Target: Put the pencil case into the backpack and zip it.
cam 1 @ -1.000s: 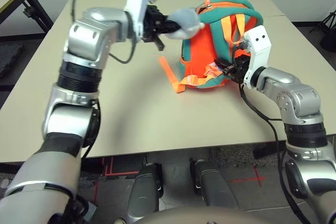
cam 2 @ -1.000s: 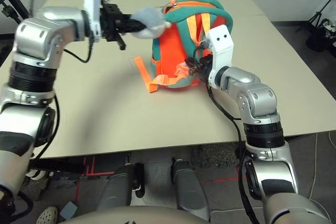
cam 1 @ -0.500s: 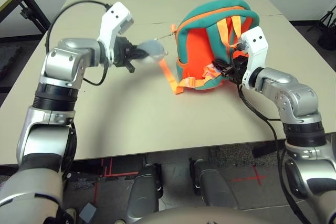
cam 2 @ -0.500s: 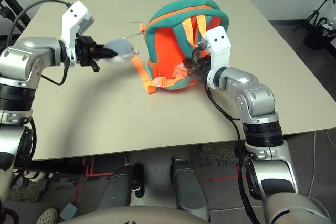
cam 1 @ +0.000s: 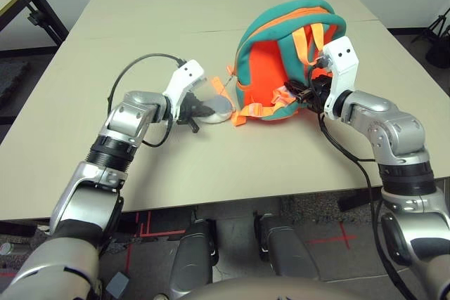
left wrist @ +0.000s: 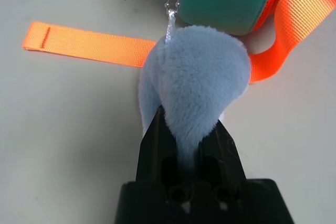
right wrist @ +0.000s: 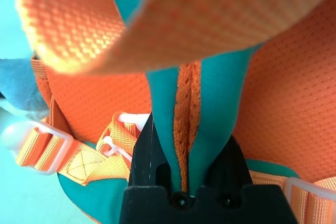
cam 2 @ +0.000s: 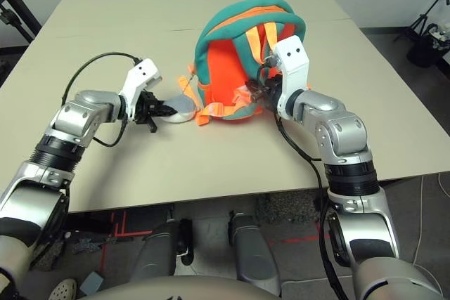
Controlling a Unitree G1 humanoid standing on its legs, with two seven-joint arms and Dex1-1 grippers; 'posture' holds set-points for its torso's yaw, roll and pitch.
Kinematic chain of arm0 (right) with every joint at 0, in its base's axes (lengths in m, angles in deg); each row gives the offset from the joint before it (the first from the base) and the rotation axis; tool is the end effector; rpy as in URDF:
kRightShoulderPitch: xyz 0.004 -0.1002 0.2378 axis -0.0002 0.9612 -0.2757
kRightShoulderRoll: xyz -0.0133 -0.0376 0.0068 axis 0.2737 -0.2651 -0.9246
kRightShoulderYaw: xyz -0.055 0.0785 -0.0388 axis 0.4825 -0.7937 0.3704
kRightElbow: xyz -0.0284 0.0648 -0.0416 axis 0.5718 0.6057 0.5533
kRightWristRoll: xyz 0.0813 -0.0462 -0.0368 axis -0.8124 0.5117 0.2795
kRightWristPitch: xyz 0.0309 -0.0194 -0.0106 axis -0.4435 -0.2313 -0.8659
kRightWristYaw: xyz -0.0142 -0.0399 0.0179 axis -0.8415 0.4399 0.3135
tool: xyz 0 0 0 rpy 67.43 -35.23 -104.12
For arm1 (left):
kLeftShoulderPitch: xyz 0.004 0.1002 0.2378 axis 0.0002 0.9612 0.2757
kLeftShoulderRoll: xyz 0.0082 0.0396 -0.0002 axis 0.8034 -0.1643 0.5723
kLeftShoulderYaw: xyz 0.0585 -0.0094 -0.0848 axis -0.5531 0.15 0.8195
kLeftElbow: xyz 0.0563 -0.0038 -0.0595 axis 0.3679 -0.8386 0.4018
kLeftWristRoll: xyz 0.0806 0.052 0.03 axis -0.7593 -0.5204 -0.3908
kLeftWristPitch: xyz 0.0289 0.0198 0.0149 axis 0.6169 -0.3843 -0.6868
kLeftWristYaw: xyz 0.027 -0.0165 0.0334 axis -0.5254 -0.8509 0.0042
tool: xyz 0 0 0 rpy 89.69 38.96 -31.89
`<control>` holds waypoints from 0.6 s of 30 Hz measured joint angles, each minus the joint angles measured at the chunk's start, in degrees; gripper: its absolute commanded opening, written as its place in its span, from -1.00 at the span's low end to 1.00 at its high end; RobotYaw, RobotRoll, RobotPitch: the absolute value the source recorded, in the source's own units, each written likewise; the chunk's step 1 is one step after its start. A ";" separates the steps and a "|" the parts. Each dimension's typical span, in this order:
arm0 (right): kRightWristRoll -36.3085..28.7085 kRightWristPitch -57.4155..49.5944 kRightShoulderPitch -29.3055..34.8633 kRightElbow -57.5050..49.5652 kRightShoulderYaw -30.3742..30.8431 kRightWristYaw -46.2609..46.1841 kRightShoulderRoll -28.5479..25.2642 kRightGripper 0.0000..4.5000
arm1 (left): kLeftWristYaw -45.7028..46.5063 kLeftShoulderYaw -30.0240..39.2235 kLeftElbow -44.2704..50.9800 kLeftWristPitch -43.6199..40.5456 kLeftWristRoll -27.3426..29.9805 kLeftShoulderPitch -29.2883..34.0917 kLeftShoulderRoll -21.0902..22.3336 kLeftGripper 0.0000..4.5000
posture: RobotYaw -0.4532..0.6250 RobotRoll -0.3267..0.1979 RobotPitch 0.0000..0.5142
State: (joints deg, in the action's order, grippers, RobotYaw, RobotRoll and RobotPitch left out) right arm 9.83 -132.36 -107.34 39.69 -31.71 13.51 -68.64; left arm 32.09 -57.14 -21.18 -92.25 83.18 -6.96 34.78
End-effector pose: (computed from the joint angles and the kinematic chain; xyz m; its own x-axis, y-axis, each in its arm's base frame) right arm 0.2840 -0.1902 0.1755 0.8235 0.5200 -0.2270 -0.5399 0.8411 -0.0320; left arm 0.3247 0.1908 0.1506 0.4908 -0.6832 -0.5407 0.8271 0.5604 0.0427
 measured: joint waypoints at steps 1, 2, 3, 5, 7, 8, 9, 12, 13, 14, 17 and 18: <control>0.16 0.00 -0.02 0.09 0.00 0.00 0.00 -0.81 | -0.01 -0.10 -0.84 0.65 -0.38 -0.25 -0.52 -0.92 | -0.41 0.25 -0.43; 0.30 0.00 -0.02 0.13 0.00 0.00 0.00 -0.81 | -0.01 -0.14 -1.16 1.04 -0.81 -0.33 -0.87 -0.92 | -0.41 0.25 -0.43; 0.49 0.00 -0.03 0.18 0.00 0.00 0.00 -0.81 | -0.04 -0.33 -1.54 1.62 -1.50 -0.47 -1.20 -0.92 | -0.41 0.25 -0.43; 0.56 0.00 -0.03 0.22 0.00 0.00 0.01 -0.81 | -0.21 -0.73 -2.12 2.50 -2.35 -0.70 -1.36 -0.92 | -0.41 0.25 -0.44; 0.57 0.00 -0.03 0.24 0.01 0.01 0.02 -0.81 | -0.47 -0.93 -2.86 3.36 -2.93 -0.84 -1.45 -0.92 | -0.41 0.25 -0.44; 0.58 0.00 -0.03 0.25 0.01 0.01 0.02 -0.81 | -0.49 -0.95 -3.02 3.61 -3.19 -0.88 -1.55 -0.92 | -0.40 0.25 -0.45; 0.60 0.00 -0.03 0.29 0.01 0.01 0.02 -0.81 | -0.34 -0.81 -3.41 3.78 -3.44 -1.01 -1.90 -0.92 | -0.40 0.25 -0.45; 0.65 0.00 -0.03 0.39 0.01 0.01 0.02 -0.81 | 0.65 0.26 -4.80 3.80 -3.63 -1.32 -3.27 -0.76 | -0.40 0.25 -0.44; 0.67 0.00 -0.03 0.42 0.01 0.00 0.02 -0.81 | 1.12 0.90 -5.27 3.85 -3.63 -1.42 -3.71 -0.59 | -0.40 0.25 -0.44; 0.67 0.00 -0.03 0.43 0.01 0.00 0.02 -0.81 | 1.57 1.38 -5.58 3.94 -3.63 -1.59 -4.03 -0.47 | -0.40 0.25 -0.44; 0.69 0.00 -0.07 0.42 0.01 -0.02 0.07 -0.81 | 3.80 5.35 -7.26 3.56 -2.07 -2.56 -6.31 0.04 | -0.40 0.25 -0.42; 0.68 0.01 -0.11 0.40 0.02 -0.02 0.15 -0.81 | 4.54 6.56 -7.75 3.49 -1.38 -2.96 -6.75 0.21 | -0.40 0.25 -0.42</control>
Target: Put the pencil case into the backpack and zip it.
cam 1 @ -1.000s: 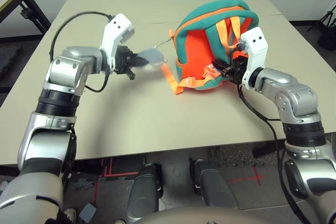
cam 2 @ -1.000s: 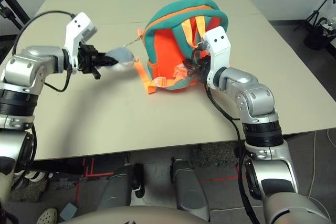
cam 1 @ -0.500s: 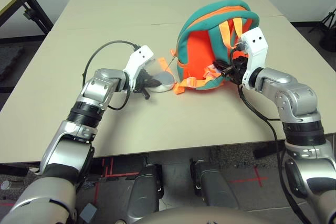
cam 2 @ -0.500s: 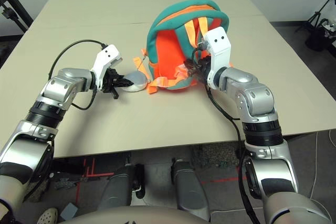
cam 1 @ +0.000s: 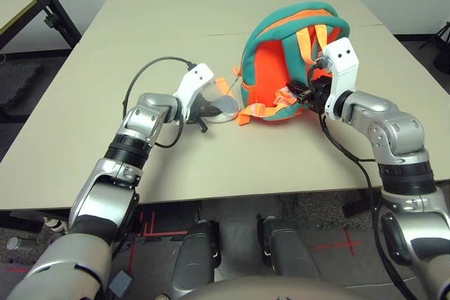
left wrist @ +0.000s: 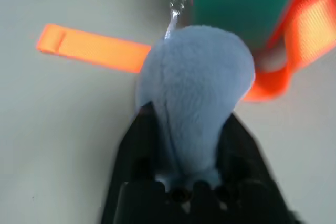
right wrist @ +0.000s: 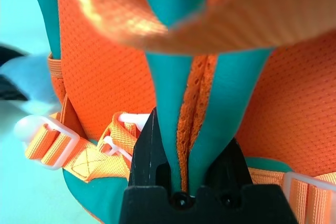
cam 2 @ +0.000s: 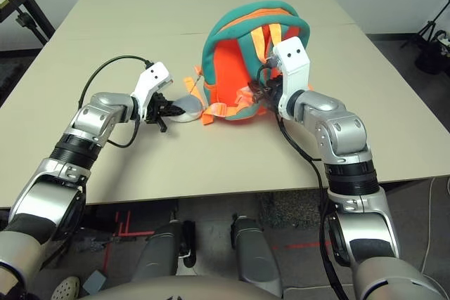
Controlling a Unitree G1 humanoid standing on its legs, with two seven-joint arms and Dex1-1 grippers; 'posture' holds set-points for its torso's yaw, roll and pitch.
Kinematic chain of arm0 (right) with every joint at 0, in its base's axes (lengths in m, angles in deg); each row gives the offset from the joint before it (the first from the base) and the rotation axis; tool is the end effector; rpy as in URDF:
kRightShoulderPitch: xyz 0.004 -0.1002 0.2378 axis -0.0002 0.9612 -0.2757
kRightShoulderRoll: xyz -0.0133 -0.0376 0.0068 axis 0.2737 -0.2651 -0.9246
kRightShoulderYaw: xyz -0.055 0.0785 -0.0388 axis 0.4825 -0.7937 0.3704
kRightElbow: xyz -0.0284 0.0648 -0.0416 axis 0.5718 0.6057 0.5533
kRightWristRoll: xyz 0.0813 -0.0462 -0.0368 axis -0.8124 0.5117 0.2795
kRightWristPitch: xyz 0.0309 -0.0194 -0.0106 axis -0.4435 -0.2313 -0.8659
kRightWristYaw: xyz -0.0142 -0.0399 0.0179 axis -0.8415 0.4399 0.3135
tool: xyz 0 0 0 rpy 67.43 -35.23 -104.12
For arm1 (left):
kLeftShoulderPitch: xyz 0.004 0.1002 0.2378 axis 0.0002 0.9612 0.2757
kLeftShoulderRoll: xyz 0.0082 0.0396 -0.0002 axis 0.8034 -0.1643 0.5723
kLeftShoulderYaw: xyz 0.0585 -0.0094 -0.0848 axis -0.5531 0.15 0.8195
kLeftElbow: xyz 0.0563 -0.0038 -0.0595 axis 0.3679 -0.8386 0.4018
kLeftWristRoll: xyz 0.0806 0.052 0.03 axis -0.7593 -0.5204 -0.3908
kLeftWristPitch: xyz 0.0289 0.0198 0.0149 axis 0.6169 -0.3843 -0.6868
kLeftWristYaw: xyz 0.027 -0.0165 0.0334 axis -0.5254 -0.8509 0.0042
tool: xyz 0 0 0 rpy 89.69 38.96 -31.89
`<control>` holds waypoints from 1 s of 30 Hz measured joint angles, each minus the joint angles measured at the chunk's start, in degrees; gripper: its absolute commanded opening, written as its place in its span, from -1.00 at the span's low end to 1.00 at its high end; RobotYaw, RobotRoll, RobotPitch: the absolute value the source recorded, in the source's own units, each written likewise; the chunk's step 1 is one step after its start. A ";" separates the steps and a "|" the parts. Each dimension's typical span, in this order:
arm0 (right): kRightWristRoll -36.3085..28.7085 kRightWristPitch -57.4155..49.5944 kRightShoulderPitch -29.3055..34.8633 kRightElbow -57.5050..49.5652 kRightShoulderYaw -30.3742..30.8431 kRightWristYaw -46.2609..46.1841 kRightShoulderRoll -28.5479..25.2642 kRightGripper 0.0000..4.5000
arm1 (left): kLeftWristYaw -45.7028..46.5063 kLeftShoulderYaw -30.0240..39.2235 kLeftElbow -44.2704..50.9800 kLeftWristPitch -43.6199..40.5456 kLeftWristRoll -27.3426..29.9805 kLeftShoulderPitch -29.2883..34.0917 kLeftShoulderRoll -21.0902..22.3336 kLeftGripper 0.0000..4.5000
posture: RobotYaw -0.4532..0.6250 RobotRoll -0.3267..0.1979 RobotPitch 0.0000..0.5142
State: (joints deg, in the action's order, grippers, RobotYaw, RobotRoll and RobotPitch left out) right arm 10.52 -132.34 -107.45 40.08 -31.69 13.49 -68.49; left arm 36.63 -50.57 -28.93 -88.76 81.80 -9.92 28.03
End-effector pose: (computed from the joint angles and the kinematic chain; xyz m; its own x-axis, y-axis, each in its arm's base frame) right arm 0.2847 -0.1904 0.1748 0.8269 0.5119 -0.2326 -0.5334 0.8451 -0.0365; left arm 0.3364 0.1807 0.1473 0.5803 -0.6881 -0.4357 0.7665 0.6422 0.0066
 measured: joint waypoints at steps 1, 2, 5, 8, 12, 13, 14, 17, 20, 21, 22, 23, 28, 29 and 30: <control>0.00 0.03 0.00 -0.03 -0.01 0.00 0.05 -0.81 | 0.98 2.48 -0.31 0.01 1.41 -0.47 -0.59 0.38 | -0.40 0.25 -0.41; -0.01 0.04 0.00 -0.03 -0.01 0.00 0.13 -0.81 | 1.77 4.54 -0.60 0.05 2.57 -1.17 -1.01 0.55 | -0.39 0.25 -0.41; -0.05 0.05 0.00 -0.17 0.00 0.00 0.36 -0.81 | 3.83 10.83 -1.26 0.52 6.02 -5.17 -1.02 1.00 | -0.39 0.25 -0.40; -0.05 0.12 0.00 -0.20 0.02 0.02 0.53 -0.81 | 4.68 15.14 -0.58 0.73 9.06 -7.30 -0.99 1.00 | -0.39 0.25 -0.40; -0.05 0.30 -0.08 -0.22 0.01 0.05 0.59 -0.81 | 5.49 17.58 -0.21 -0.33 11.23 -7.30 -1.11 1.00 | -0.39 0.25 -0.40; -0.05 0.33 -0.12 -0.22 0.01 0.05 0.59 -0.81 | 5.76 17.90 -0.17 -0.34 11.43 -7.30 -1.11 1.00 | -0.39 0.25 -0.39; -0.05 0.36 -0.19 -0.22 0.01 0.05 0.59 -0.81 | 5.98 18.21 -0.14 -0.32 11.55 -7.30 -1.11 1.00 | -0.39 0.25 -0.39; -0.03 0.40 -0.50 -0.20 0.01 0.02 0.61 -0.81 | 7.66 19.41 -0.13 0.31 11.90 -7.30 -1.29 1.00 | -0.39 0.25 -0.38; 0.37 0.44 -0.90 -0.16 0.03 -0.23 0.66 -0.81 | 8.95 20.34 0.01 0.85 12.66 -7.29 -1.67 1.00 | -0.39 0.25 -0.37; 0.57 0.43 -1.01 -0.16 0.02 -0.35 0.67 -0.48 | 9.27 20.46 0.10 0.87 12.82 -7.29 -1.77 1.00 | -0.39 0.25 -0.36; 0.69 0.37 -1.09 -0.16 0.02 -0.45 0.68 -0.39 | 9.51 20.54 0.22 0.87 12.95 -7.28 -1.82 1.00 | -0.39 0.25 -0.36; 0.71 0.15 -1.09 -0.17 0.02 -0.54 0.69 -0.23 | 9.86 20.59 0.50 0.86 13.04 -7.24 -1.84 1.00 | -0.39 0.25 -0.35; -0.41 -2.74 -1.09 -0.91 -0.86 -0.62 0.63 0.57 | 10.93 20.93 3.15 0.45 13.67 -6.55 -1.84 1.00 | -0.39 0.25 -0.31; -1.03 -4.01 -1.09 -1.39 -1.76 -0.63 0.57 0.75 | 11.12 21.00 3.85 0.18 13.82 -6.29 -1.84 1.00 | -0.39 0.25 -0.31; -1.62 -4.98 -1.09 -1.79 -2.59 -0.65 0.37 0.92 | 11.32 21.02 4.54 0.01 14.05 -5.99 -1.84 1.00 | -0.39 0.25 -0.30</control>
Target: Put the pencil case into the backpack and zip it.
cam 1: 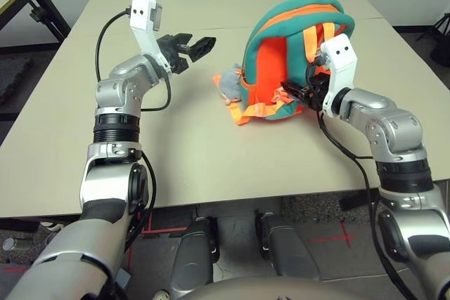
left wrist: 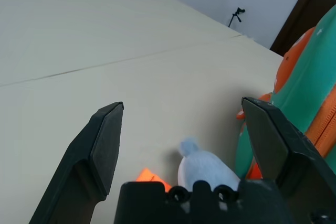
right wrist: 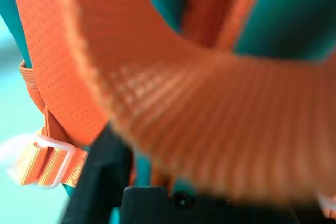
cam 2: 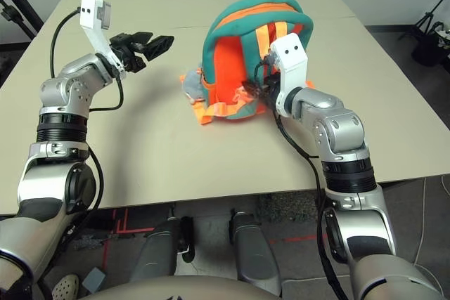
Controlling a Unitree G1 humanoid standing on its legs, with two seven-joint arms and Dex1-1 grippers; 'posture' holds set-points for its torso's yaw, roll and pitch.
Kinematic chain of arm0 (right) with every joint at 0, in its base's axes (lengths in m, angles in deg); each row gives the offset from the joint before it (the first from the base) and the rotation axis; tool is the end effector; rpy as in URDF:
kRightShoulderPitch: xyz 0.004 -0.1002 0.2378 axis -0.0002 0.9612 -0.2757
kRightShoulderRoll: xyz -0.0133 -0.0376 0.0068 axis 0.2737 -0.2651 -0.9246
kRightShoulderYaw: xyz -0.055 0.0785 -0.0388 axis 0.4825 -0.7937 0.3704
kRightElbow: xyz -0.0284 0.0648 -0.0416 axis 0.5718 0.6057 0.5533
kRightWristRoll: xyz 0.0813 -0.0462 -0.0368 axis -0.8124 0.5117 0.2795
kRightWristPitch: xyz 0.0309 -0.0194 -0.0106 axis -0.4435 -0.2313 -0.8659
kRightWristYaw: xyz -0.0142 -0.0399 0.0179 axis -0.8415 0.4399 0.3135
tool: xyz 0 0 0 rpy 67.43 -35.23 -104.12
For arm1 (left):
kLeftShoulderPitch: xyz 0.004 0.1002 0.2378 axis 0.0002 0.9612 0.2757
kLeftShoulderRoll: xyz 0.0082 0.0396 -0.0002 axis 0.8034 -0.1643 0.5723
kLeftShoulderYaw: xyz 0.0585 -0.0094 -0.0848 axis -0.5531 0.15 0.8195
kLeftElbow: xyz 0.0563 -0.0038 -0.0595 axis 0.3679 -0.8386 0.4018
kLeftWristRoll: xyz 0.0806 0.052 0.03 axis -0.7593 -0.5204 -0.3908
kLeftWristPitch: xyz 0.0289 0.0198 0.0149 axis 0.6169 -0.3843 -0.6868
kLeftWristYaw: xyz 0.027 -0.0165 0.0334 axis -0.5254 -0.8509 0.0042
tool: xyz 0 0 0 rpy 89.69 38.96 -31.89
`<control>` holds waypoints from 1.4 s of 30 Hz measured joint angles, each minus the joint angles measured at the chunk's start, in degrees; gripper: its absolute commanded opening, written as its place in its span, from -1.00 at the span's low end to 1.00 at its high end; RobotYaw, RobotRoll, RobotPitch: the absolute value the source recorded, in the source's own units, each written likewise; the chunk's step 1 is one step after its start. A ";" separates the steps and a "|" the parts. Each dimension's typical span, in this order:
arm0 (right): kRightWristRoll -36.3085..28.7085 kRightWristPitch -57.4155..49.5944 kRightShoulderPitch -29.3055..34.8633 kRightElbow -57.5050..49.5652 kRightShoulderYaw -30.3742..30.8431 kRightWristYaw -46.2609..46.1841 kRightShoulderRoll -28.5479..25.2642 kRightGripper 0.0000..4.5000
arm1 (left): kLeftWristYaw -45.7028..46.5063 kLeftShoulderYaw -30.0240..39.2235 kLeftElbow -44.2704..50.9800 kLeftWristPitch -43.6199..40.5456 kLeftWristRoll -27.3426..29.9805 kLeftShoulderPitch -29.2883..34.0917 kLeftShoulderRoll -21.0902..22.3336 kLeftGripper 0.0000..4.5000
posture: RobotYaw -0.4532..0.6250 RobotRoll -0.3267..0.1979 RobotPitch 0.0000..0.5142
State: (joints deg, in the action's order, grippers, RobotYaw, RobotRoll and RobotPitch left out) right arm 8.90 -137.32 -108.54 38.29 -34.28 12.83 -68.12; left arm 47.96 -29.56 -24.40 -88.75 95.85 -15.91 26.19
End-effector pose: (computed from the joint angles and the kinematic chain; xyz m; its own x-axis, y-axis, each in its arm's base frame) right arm 0.2828 -0.1929 0.1833 0.8298 0.5061 -0.2350 -0.5188 0.8548 0.0091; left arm 0.3390 0.2055 0.2093 0.7938 -0.6028 0.0806 0.6074 0.7788 -0.1568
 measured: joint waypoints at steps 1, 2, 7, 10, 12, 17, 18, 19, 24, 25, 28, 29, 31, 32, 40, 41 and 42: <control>-0.57 -1.18 -0.01 -0.60 -0.61 -0.04 -0.48 0.98 | 0.27 0.02 0.45 -0.23 0.28 0.27 0.00 1.00 | -0.39 0.25 -0.30; -1.15 -2.20 -0.04 -1.03 -1.48 -0.07 -0.82 0.98 | 0.42 0.05 0.65 -0.40 0.42 0.54 0.01 1.00 | -0.39 0.25 -0.29; -5.10 -9.91 -0.60 -3.85 -4.84 2.01 -7.04 0.98 | 1.17 0.02 2.11 -1.50 0.65 1.94 0.13 1.00 | -0.41 0.25 -0.27; -7.06 -12.30 -0.75 -5.07 -5.02 4.55 -10.84 0.98 | 1.49 0.01 2.52 -1.80 0.67 1.99 0.29 1.00 | -0.41 0.25 -0.27; -8.90 -13.92 -0.97 -5.14 -5.89 6.41 -13.16 0.98 | 1.52 -0.10 2.55 -2.03 0.67 2.05 0.29 1.00 | -0.42 0.25 -0.26; -13.94 -17.86 -1.34 -5.38 -8.12 11.55 -18.83 0.98 | 1.54 -0.49 2.56 -2.38 0.65 2.46 0.38 1.00 | -0.43 0.25 -0.25; -15.11 -18.49 -1.33 -5.50 -8.60 12.83 -19.96 0.98 | 1.54 -0.62 2.56 -2.38 0.65 2.47 0.42 1.00 | -0.42 0.25 -0.25; -15.73 -18.79 -1.32 -5.55 -8.82 13.54 -20.56 0.98 | 1.54 -0.65 2.56 -2.39 0.65 2.53 0.46 1.00 | -0.42 0.25 -0.25; -17.20 -18.68 -1.38 -3.01 -12.45 14.51 -22.71 0.98 | 1.54 -0.72 2.56 -2.41 0.66 2.84 1.02 1.00 | -0.42 0.25 -0.24; -17.21 -18.47 -1.40 -1.75 -13.52 14.25 -22.71 0.98 | 1.54 -0.72 2.60 -2.41 0.66 3.12 1.20 1.00 | -0.42 0.25 -0.24; -16.37 -16.85 -1.44 2.93 -16.67 12.23 -22.73 0.98 | 1.54 -0.68 2.71 -2.77 0.66 4.34 2.50 1.00 | -0.42 0.25 -0.24; -15.95 -16.16 -1.41 4.12 -17.42 11.50 -22.72 0.98 | 1.54 -0.67 2.75 -2.83 0.66 4.53 2.85 1.00 | -0.42 0.25 -0.24; -13.96 -12.96 -1.13 6.46 -18.14 9.24 -22.72 0.98 | 1.54 -0.58 3.42 -2.90 0.66 5.11 3.53 1.00 | -0.43 0.25 -0.24; -13.04 -11.52 -0.86 7.42 -18.30 8.18 -22.66 0.98 | 1.56 -0.50 3.99 -2.91 0.66 5.68 3.90 1.00 | -0.43 0.25 -0.24; -4.72 10.76 1.36 12.57 -22.89 -5.19 -14.15 0.98 | 3.91 1.72 4.82 -0.73 0.61 10.13 6.00 1.00 | -0.43 0.25 -0.26; -3.81 13.70 1.80 12.99 -23.43 -6.60 -13.04 0.98 | 4.55 2.37 4.74 0.25 0.54 10.68 6.05 1.00 | -0.43 0.25 -0.25; -3.03 16.68 2.20 13.34 -24.18 -8.05 -11.97 0.98 | 5.18 2.85 4.64 1.61 0.41 11.14 6.38 1.00 | -0.43 0.25 -0.25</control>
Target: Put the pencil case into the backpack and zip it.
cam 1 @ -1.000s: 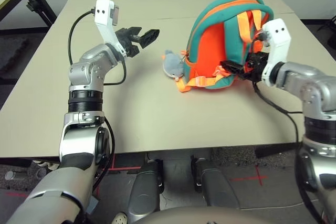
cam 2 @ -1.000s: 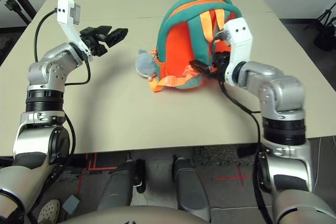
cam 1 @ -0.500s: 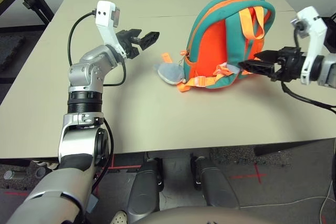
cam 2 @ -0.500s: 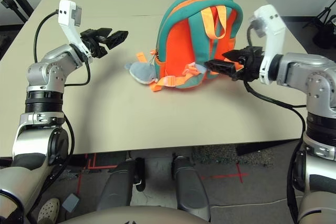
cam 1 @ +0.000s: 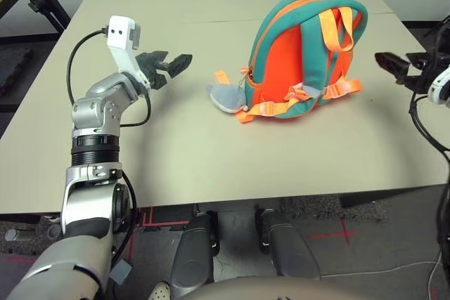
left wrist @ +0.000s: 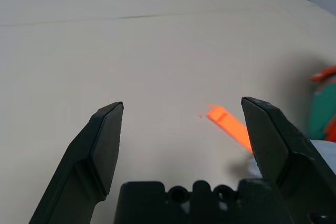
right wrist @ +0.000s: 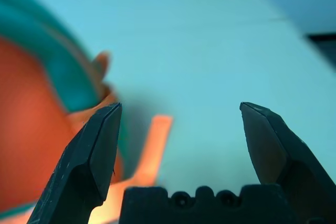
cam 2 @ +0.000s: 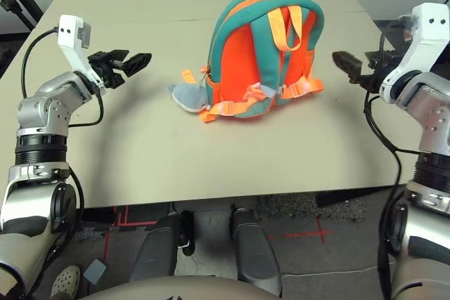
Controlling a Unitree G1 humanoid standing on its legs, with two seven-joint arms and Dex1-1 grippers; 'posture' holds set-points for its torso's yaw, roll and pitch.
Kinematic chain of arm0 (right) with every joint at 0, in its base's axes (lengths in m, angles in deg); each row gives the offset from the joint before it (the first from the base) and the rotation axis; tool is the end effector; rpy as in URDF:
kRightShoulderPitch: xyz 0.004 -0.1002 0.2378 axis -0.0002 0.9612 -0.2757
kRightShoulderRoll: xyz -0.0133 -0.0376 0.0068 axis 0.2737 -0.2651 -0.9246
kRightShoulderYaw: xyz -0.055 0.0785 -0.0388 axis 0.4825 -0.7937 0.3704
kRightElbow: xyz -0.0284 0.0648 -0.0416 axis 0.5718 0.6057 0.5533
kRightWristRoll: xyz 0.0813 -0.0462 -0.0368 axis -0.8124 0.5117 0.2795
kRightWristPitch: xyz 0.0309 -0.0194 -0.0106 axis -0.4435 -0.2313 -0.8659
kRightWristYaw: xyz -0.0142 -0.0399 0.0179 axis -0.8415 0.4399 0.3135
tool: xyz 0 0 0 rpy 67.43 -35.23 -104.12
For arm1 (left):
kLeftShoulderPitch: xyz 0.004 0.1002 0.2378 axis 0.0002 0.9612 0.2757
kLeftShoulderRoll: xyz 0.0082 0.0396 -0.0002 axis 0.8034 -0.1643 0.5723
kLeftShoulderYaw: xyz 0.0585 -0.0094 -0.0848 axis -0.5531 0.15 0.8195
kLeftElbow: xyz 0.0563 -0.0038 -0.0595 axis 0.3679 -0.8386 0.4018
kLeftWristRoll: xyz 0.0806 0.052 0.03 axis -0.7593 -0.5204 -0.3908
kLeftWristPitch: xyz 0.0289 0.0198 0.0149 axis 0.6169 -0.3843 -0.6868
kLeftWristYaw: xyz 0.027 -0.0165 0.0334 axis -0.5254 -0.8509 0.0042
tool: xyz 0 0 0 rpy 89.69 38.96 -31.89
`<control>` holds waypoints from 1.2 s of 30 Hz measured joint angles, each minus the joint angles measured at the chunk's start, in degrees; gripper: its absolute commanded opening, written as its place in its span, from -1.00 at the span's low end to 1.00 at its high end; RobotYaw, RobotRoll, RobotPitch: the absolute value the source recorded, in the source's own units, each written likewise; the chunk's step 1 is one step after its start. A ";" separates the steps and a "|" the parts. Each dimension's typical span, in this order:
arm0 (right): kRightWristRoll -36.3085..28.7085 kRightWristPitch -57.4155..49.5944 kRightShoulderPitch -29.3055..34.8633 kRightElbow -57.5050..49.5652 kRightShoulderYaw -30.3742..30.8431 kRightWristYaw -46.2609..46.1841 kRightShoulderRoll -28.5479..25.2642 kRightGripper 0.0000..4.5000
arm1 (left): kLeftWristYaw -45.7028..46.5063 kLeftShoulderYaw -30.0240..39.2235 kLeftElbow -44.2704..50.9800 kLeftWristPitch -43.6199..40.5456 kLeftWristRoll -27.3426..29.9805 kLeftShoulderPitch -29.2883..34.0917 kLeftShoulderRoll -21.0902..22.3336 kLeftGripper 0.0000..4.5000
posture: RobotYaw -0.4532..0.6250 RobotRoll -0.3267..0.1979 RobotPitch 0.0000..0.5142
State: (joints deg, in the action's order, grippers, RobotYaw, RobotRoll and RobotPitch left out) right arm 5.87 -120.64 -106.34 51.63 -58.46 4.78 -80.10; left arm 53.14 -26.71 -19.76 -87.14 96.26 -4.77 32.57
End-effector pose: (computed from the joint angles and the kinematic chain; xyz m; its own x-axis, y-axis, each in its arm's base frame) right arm 0.2592 -0.3168 0.2073 0.9973 -0.0441 0.0586 0.0405 0.9973 0.0612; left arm 0.3123 0.2548 0.1799 0.9158 -0.4016 0.0018 0.3982 0.9074 -0.1342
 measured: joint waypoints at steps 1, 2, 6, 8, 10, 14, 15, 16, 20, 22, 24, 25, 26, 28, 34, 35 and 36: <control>0.21 1.37 0.07 0.22 -0.44 -0.68 0.58 0.98 | 0.23 0.17 -0.04 0.63 -0.11 0.24 0.28 1.00 | -0.43 0.25 -0.25; 0.42 3.60 0.21 0.40 -1.00 -1.94 1.65 0.98 | 0.56 0.40 -0.03 2.02 -0.32 0.89 0.85 1.00 | -0.42 0.25 -0.25; 0.92 10.17 2.46 0.82 -2.63 -4.43 4.21 0.98 | 1.67 2.01 -0.46 5.68 -0.92 3.42 1.69 1.00 | -0.42 0.25 -0.24; 1.56 13.25 4.18 1.18 -2.64 -4.85 4.76 0.98 | 2.28 2.40 -1.44 7.50 -1.16 4.03 1.91 1.00 | -0.41 0.25 -0.23; 2.13 16.05 6.03 1.74 -2.62 -4.87 5.28 0.98 | 3.00 3.16 -2.62 9.12 -1.51 4.43 2.11 1.00 | -0.41 0.25 -0.23; 2.37 20.57 10.47 2.14 -2.58 -3.71 5.72 0.98 | 3.46 4.20 -4.25 12.00 -1.70 6.04 2.37 1.00 | -0.42 0.25 -0.23; 2.42 21.50 11.44 2.30 -2.58 -3.27 5.86 0.98 | 3.49 4.31 -4.99 12.47 -1.82 6.41 2.46 1.00 | -0.42 0.25 -0.23; 2.45 22.09 11.91 2.71 -2.57 -2.92 5.90 0.98 | 3.49 4.35 -5.40 12.79 -1.88 6.67 2.49 1.00 | -0.42 0.25 -0.23; 2.54 24.24 13.88 3.78 -2.53 -1.71 5.91 0.98 | 3.48 4.37 -7.05 14.76 -1.88 6.90 2.53 1.00 | -0.42 0.25 -0.21; 2.52 25.13 14.95 4.03 -2.53 -1.24 5.92 0.98 | 3.49 4.39 -7.35 15.82 -1.90 7.49 2.54 1.00 | -0.42 0.25 -0.21; 2.50 25.76 15.40 4.36 -2.54 -0.87 6.04 0.98 | 3.58 4.44 -8.19 16.67 -1.92 8.20 2.56 1.00 | -0.41 0.25 -0.19; 2.51 26.02 15.48 4.58 -2.53 -0.75 6.14 0.98 | 3.67 4.47 -8.94 16.94 -1.95 8.37 2.56 1.00 | -0.40 0.25 -0.18; 2.50 26.38 15.57 4.80 -2.51 -0.64 6.27 0.98 | 3.84 4.51 -9.41 17.32 -2.02 8.60 2.56 1.00 | -0.40 0.25 -0.17; 2.52 26.65 15.64 5.22 -2.37 -0.57 6.52 0.98 | 4.19 4.63 -9.85 18.01 -2.13 8.81 2.60 1.00 | -0.39 0.25 -0.16; 2.57 27.37 15.26 6.19 -1.48 -0.47 7.43 0.98 | 5.51 5.82 -11.18 19.66 -2.11 9.66 3.40 1.00 | -0.36 0.25 -0.10; 2.58 27.43 15.10 6.23 -1.28 -0.48 7.52 0.98 | 5.56 6.08 -11.18 19.76 -2.10 10.04 3.44 1.00 | -0.35 0.25 -0.09; 2.58 27.51 14.88 6.30 -1.07 -0.50 7.64 0.98 | 5.68 6.31 -11.18 19.80 -2.10 10.51 3.47 1.00 | -0.35 0.25 -0.08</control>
State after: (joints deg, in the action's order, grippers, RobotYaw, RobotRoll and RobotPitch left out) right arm 8.45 -93.13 -91.46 57.93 -59.53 4.28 -72.46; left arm 58.82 -20.39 -30.94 -67.35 94.16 5.74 36.04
